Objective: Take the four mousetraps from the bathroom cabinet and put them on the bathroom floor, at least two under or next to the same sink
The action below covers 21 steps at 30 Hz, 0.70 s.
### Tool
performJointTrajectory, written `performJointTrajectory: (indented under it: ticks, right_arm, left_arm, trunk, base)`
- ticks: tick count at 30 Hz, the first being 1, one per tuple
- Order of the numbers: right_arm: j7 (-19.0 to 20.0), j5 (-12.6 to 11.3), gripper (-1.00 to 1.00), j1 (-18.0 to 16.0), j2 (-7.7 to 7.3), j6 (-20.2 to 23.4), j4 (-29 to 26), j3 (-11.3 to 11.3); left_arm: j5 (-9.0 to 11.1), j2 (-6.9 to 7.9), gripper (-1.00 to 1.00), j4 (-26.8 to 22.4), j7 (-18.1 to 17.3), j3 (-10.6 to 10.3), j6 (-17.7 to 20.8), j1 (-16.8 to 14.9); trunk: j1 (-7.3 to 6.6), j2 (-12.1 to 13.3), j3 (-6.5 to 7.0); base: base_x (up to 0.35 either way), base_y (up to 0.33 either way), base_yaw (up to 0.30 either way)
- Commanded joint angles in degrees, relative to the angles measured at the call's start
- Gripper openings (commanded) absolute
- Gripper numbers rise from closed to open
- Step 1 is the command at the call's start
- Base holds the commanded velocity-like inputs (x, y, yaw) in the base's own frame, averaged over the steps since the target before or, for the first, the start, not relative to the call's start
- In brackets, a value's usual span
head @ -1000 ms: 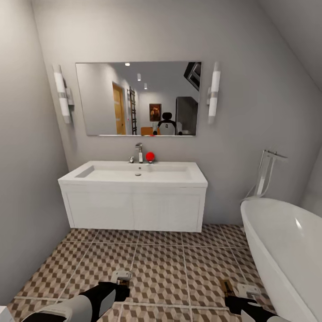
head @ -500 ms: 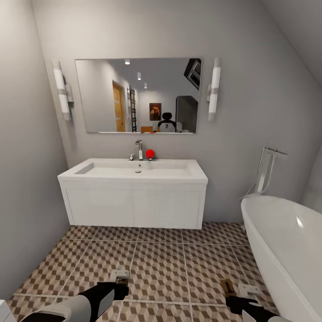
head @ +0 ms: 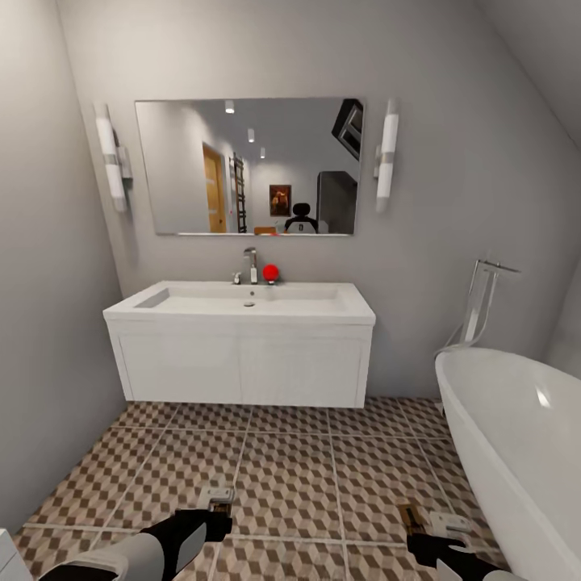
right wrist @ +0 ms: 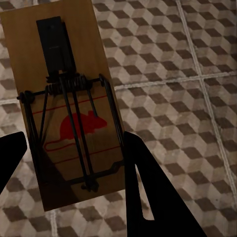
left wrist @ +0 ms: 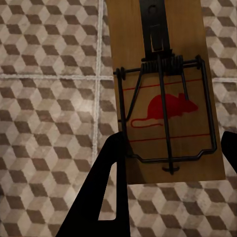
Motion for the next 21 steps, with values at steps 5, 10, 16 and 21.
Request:
performJointTrajectory:
  ticks: [5, 10, 16, 21]
  right_arm:
    - [-0.4, -0.4, -1.00, -0.1, 0.00, -0.8, 0.1, -0.3]
    - [-0.7, -0.2, -1.00, -0.1, 0.39, -1.1, -0.1, -0.2]
    - [-3.6, 0.3, -1.00, -0.1, 1.76, -1.7, -2.8, 0.0]
    - [-9.7, 2.6, -1.00, -0.1, 5.47, -1.8, -5.2, 0.1]
  left_arm:
    - [0.4, 0.12, -1.00, 0.0, 0.2, -0.5, -0.2, 0.0]
    - [0.6, 0.39, -1.00, 0.0, 0.2, -0.5, -3.1, 0.0]
    - [0.6, 0.82, -1.00, 0.0, 0.2, -0.5, -4.3, 0.0]
    - [1.1, 0.94, -1.00, 0.0, 0.2, -0.5, -4.4, 0.0]
  trunk:
    - [1.10, -2.1, -0.96]
    - [2.20, -4.1, -1.86]
    - [3.51, -6.5, -2.94]
    - [4.61, -8.5, -3.83]
  base:
    - [0.000, 0.000, 0.000]
    - [0.000, 0.000, 0.000]
    - [0.000, 0.000, 0.000]
    - [0.000, 0.000, 0.000]
